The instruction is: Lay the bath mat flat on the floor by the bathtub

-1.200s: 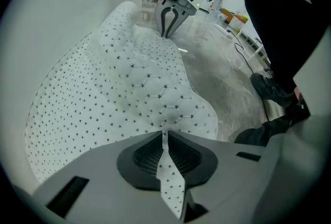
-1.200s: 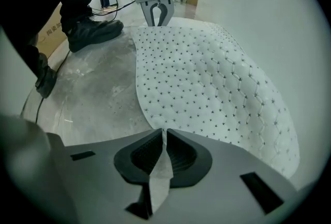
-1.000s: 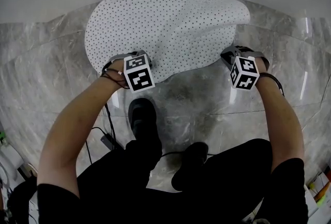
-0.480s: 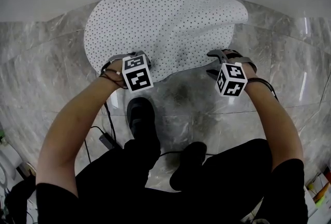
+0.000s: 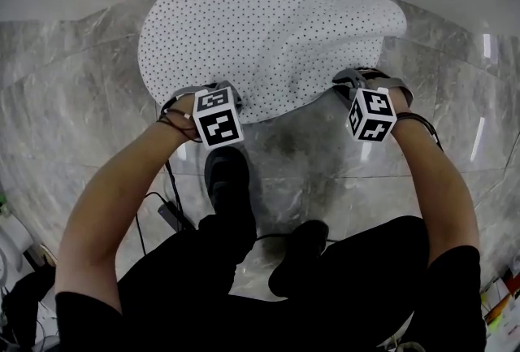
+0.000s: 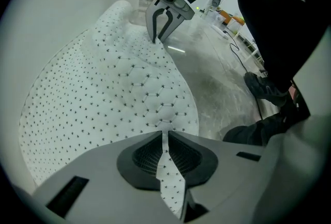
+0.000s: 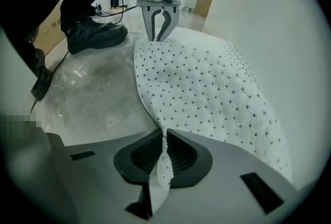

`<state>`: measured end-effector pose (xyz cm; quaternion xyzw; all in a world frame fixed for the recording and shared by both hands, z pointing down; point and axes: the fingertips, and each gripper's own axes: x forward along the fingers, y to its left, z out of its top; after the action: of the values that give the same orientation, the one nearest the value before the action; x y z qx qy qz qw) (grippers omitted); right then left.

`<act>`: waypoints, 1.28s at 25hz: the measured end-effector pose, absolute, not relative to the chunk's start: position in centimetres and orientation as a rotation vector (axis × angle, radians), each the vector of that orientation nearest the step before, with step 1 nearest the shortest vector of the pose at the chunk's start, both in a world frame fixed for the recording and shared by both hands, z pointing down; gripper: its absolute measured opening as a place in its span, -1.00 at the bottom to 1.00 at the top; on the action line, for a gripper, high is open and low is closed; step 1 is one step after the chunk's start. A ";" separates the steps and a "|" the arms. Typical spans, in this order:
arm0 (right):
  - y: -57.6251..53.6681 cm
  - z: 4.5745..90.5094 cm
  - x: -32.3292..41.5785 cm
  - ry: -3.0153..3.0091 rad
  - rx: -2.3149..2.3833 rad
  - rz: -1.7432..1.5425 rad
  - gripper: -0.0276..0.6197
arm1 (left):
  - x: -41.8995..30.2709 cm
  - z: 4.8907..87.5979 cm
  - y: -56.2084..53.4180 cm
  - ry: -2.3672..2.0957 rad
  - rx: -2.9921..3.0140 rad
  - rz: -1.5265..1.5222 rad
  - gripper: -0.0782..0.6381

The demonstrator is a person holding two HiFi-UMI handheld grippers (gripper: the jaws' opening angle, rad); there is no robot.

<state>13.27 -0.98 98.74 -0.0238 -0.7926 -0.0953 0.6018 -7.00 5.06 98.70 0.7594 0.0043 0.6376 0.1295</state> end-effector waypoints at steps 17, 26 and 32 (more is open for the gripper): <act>8.1 97.0 18.5 -1.674 -0.327 0.231 -0.22 | -6.7 98.8 7.1 0.138 2.196 1.846 -0.63; 3.9 98.1 18.0 -1.745 -0.039 0.272 -0.40 | -6.6 99.2 6.6 0.181 2.179 1.869 -0.70; 3.6 99.1 17.7 -1.642 -0.017 0.191 -0.52 | -6.7 99.4 6.5 0.166 2.076 1.950 -0.71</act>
<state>17.65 3.64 99.12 -0.0074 -0.7305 0.0848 0.6775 -6.73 6.50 99.45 0.7202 0.0575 0.6763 0.1437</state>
